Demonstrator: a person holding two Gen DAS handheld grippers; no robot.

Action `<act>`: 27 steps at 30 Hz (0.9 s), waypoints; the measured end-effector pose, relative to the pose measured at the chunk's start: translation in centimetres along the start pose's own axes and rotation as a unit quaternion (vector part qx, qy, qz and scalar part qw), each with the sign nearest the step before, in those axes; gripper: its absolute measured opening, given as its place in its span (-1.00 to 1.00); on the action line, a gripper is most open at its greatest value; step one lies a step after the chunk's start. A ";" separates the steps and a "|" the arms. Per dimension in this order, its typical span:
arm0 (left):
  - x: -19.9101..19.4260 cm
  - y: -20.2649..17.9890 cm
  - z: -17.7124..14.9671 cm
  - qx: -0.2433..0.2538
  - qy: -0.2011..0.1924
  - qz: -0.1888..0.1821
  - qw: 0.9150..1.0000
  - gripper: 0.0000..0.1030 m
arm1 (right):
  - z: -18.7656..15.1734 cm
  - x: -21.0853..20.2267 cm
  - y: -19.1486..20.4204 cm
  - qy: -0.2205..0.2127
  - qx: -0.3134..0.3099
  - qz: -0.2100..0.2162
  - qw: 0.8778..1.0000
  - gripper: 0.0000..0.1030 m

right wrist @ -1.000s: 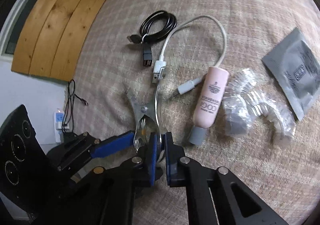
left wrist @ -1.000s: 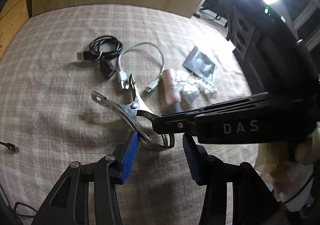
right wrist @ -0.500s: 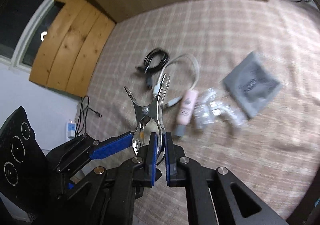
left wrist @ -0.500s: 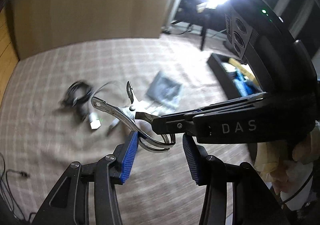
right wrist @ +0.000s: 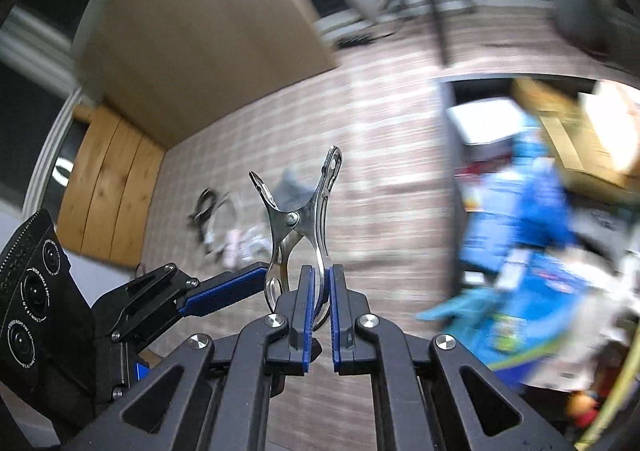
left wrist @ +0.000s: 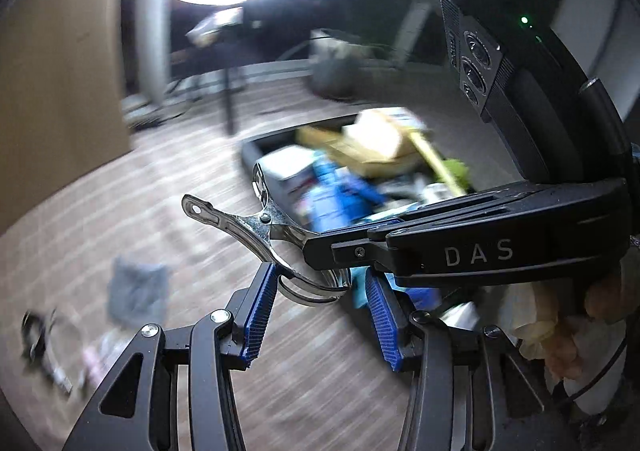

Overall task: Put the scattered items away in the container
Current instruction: 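Carry the silver clip into the black container and open the right gripper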

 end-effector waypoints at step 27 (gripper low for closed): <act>5.6 -11.3 5.1 0.082 0.014 -0.030 0.996 0.12 | -0.4 -13.1 -13.0 -0.098 0.063 -0.107 0.987 -0.07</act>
Point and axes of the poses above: each gripper's, at about its wrist camera, not at the fingertips, and x roughly the way its jaws point, y to its left, z to its top, the point moved 4 cm from there along x, roughly the way its jaws point, and after that the axes turned 7 degrees about z, right-handed, at the moved point
